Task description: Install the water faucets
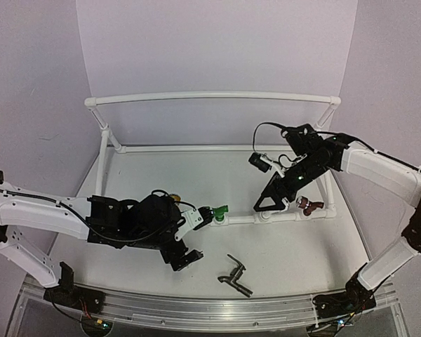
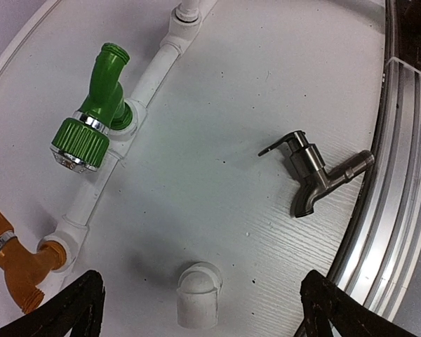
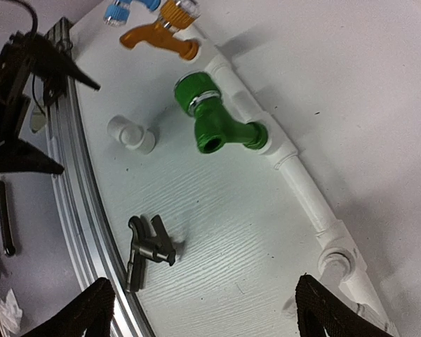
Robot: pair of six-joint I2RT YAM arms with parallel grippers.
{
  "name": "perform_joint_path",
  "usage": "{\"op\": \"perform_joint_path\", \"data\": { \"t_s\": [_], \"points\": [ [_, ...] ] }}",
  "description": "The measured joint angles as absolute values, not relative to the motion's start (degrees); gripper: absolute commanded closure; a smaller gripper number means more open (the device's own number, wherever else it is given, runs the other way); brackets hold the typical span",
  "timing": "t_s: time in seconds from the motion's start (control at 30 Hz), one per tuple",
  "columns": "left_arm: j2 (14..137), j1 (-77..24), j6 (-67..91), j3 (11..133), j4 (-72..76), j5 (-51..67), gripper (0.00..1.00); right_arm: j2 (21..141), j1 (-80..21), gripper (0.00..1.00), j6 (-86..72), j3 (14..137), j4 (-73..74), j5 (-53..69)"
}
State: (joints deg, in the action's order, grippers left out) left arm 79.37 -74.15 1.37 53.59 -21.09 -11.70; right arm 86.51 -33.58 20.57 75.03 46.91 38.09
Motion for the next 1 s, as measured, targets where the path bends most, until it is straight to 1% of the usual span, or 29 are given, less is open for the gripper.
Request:
{"op": "perform_joint_path", "data": {
  "t_s": [0.13,0.23,0.4,0.5,0.63,0.7,0.9,1.0],
  "points": [
    [78.8,-74.1,0.1,53.6,-21.1,-11.7,0.03,88.2,-40.4,0.26,21.7,74.0,47.3,36.7],
    [76.1,-74.1,-0.1,53.5,-21.0,-11.8,0.03,90.5,-43.9,0.30,22.3,73.2,47.1,36.4],
    [70.8,-75.0,0.0,53.6,-21.1,-14.1,0.03,93.6,-44.9,0.37,22.2,70.8,45.0,35.5],
    [70.1,-76.0,0.4,53.8,-21.6,-16.0,0.03,95.6,-46.5,0.41,21.8,68.9,42.6,34.8],
    [69.9,-77.4,1.1,54.3,-23.3,-18.5,0.03,97.7,-48.1,0.51,21.1,67.9,39.3,34.4],
    [69.3,-77.9,1.5,54.3,-24.2,-19.6,0.02,98.3,-48.3,0.54,20.6,66.9,36.7,34.3],
    [67.7,-78.2,1.6,54.3,-24.5,-22.0,0.02,99.8,-49.1,0.56,19.7,63.3,30.7,33.6],
    [67.6,-78.4,1.6,54.3,-24.5,-22.9,0.01,99.8,-50.8,0.59,19.7,62.6,28.9,32.7]
  ]
}}
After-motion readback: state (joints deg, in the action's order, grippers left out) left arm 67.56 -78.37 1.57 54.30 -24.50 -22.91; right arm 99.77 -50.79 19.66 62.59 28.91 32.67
